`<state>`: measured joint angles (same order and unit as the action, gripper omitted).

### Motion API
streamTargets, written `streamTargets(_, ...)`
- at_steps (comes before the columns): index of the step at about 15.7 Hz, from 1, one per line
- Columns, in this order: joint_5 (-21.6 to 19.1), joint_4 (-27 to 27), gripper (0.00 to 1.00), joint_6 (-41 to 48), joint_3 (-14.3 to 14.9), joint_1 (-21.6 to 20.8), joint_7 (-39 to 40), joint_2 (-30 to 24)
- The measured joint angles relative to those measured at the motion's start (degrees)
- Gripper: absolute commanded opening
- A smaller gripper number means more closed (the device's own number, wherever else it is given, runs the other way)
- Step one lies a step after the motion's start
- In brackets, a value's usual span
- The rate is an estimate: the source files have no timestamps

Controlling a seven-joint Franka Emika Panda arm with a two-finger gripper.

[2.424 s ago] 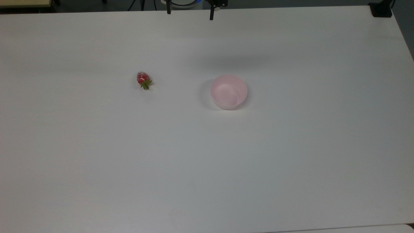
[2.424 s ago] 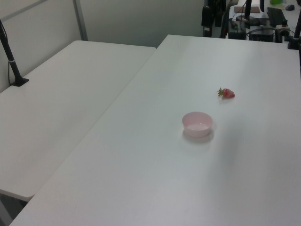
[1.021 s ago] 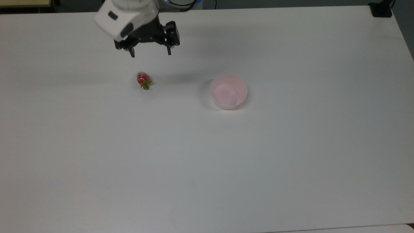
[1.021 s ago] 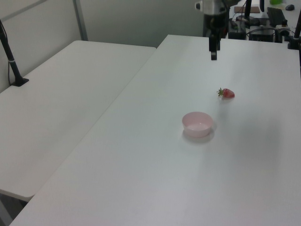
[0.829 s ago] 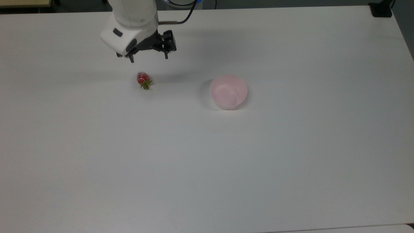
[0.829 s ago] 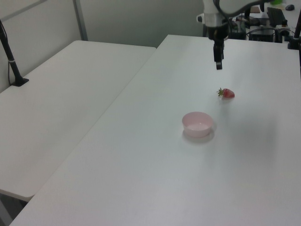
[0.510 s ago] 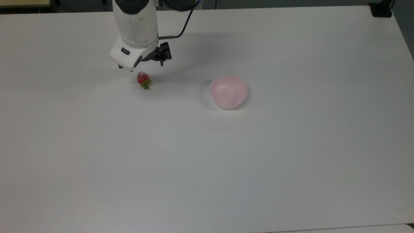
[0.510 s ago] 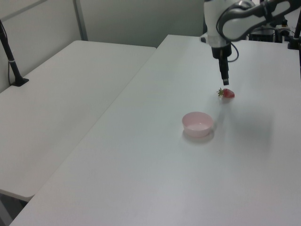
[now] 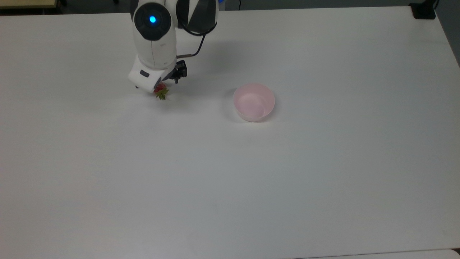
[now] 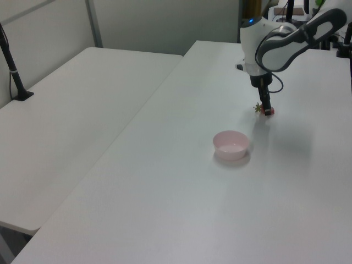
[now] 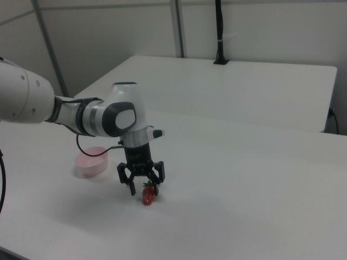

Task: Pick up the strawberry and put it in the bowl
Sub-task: 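Close the gripper on the red strawberry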

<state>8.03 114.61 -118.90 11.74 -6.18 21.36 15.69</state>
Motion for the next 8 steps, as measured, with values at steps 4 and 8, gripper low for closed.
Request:
streamTargets(4,0.0,0.0,0.37,-0.7,0.0,0.0,0.4,0.8)
streamTargets(8,0.1,-0.3,0.3,-0.9,0.1,0.1,1.3,0.9)
